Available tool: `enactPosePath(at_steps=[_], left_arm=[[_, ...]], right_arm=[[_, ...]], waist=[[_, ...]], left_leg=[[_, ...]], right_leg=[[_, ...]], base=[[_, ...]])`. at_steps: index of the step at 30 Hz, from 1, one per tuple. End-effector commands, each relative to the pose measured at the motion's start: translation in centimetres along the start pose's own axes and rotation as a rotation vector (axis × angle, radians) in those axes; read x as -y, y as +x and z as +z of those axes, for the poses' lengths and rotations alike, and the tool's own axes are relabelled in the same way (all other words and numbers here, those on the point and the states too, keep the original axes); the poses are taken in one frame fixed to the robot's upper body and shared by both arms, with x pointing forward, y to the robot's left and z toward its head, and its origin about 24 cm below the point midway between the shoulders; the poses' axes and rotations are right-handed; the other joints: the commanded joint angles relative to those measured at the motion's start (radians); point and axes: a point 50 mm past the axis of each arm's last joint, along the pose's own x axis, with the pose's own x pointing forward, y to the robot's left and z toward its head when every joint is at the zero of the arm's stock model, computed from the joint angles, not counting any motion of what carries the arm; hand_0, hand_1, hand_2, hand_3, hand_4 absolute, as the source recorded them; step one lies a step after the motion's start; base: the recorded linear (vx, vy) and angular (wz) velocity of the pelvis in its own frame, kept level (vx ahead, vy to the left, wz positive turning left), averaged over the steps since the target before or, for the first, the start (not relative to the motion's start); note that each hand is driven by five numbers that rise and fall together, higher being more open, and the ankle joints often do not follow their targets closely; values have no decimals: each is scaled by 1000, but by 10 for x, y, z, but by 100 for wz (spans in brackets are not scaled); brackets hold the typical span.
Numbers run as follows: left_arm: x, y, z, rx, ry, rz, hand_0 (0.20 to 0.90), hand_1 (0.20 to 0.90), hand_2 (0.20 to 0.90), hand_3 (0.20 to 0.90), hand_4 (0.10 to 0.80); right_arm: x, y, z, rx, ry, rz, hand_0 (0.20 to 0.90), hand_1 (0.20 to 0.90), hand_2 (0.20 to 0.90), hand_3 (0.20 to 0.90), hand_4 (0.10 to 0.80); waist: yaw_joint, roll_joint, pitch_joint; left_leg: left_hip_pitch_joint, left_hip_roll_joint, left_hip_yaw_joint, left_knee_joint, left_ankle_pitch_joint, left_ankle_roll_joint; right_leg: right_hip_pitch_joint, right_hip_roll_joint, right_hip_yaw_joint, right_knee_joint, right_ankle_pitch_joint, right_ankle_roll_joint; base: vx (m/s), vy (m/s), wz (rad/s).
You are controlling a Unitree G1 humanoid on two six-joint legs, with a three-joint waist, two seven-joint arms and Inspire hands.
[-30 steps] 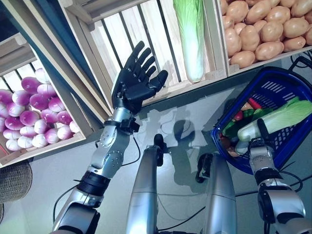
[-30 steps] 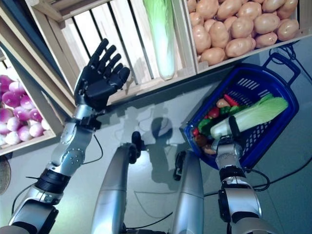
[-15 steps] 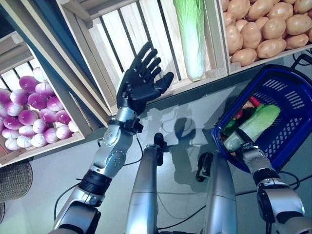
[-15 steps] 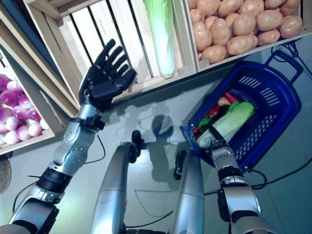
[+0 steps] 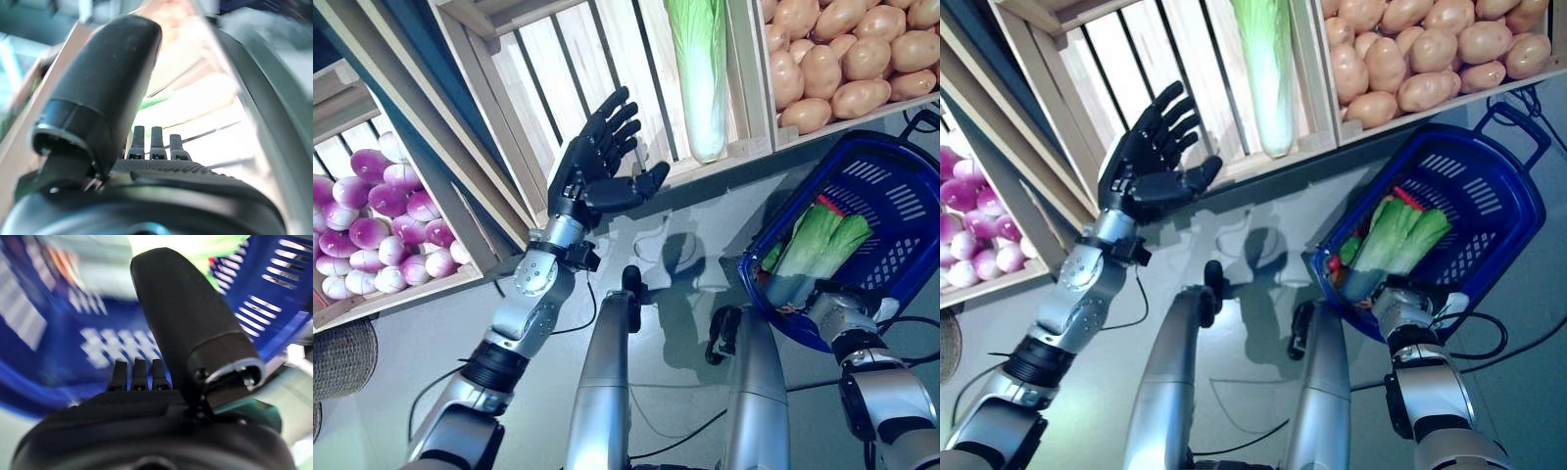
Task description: Put vegetables into the basket
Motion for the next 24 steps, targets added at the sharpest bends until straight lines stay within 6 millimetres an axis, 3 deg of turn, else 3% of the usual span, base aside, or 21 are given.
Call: enactPosePath(at_steps=[1,7,11,14,17,18,24], left_arm=[[0,13,90,488,347,-24,900,900,900,900,800],[-25,21,128,646,1092,55,900,900,900,900,800],[-28,33,149,703,1461,64,900,900,900,900,800],[-26,42,158,728,1584,80,900,900,900,900,800],[-23,57,161,777,1822,75,900,900,900,900,800],[-21,62,161,789,1871,67,900,900,900,900,800],[-11,79,150,817,1953,-35,900,900,900,900,800]], right_arm=[[31,15,42,230,47,-219,900,900,900,900,800],[34,15,28,274,129,-75,900,900,900,900,800],[31,7,14,323,117,50,900,900,900,900,800],[31,5,5,313,146,93,900,900,900,900,800],[33,6,-4,304,175,147,900,900,900,900,800],[33,7,-5,304,178,159,900,900,900,900,800],[33,9,-8,303,179,183,900,900,900,900,800]], waist=[[-6,39,-2],[-31,43,-2],[-67,34,-2],[-85,26,-2],[-114,20,-2],[-120,18,-2],[-142,11,-2]], left_leg=[[116,18,50,110,-248,64],[141,31,69,73,-242,51],[148,50,82,66,-242,46],[151,60,91,62,-243,45],[184,68,97,52,-263,35],[171,74,106,47,-243,42],[194,86,113,35,-257,29]], right_leg=[[48,28,0,-180,220,-22],[68,32,15,-204,214,-18],[65,33,23,-210,213,-19],[66,34,24,-215,213,-19],[91,39,32,-221,196,-7],[77,36,27,-227,214,-14],[94,41,37,-235,203,1]], base=[[0,0,0],[8,11,-2],[10,46,-4],[9,25,-10],[59,31,-8],[-47,17,-10],[16,6,-15]])
